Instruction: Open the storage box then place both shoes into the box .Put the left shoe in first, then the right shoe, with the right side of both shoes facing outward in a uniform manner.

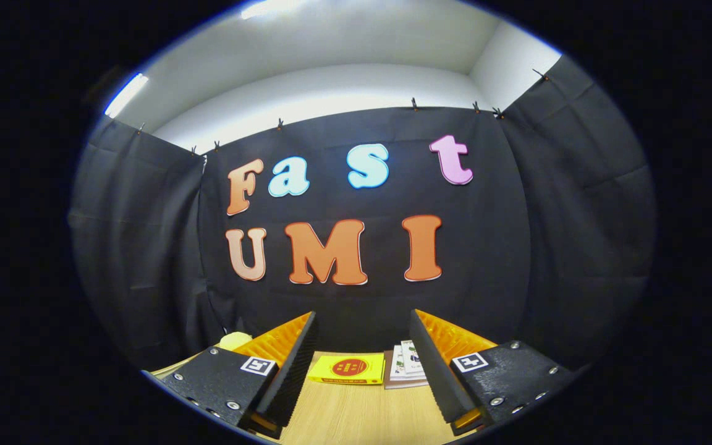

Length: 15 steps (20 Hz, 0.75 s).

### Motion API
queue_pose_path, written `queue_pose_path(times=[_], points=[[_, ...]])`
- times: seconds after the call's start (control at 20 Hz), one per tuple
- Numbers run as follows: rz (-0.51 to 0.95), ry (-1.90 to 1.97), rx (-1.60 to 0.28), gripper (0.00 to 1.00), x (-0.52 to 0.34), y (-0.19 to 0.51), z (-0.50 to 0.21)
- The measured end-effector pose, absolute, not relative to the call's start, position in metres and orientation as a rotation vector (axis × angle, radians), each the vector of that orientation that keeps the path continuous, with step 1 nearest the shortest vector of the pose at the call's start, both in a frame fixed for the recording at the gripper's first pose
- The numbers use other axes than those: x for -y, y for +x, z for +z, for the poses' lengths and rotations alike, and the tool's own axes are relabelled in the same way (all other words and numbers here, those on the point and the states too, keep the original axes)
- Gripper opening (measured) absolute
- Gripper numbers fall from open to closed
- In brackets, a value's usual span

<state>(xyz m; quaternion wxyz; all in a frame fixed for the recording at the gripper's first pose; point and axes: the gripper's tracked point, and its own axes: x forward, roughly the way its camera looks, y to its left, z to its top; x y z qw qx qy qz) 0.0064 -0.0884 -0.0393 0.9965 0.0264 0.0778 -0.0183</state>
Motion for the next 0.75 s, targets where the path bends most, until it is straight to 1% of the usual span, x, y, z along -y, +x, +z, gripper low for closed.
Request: queue_pose_path(times=[0.1, 0.45, 0.75], points=[[-0.051, -0.015, -0.116, 0.89, 0.093, 0.009, -0.032], [-0.006, -0.038, -0.014, 0.92, 0.067, 0.014, 0.000], [-0.022, -0.063, 0.103, 0.94, 0.059, 0.020, 0.023]])
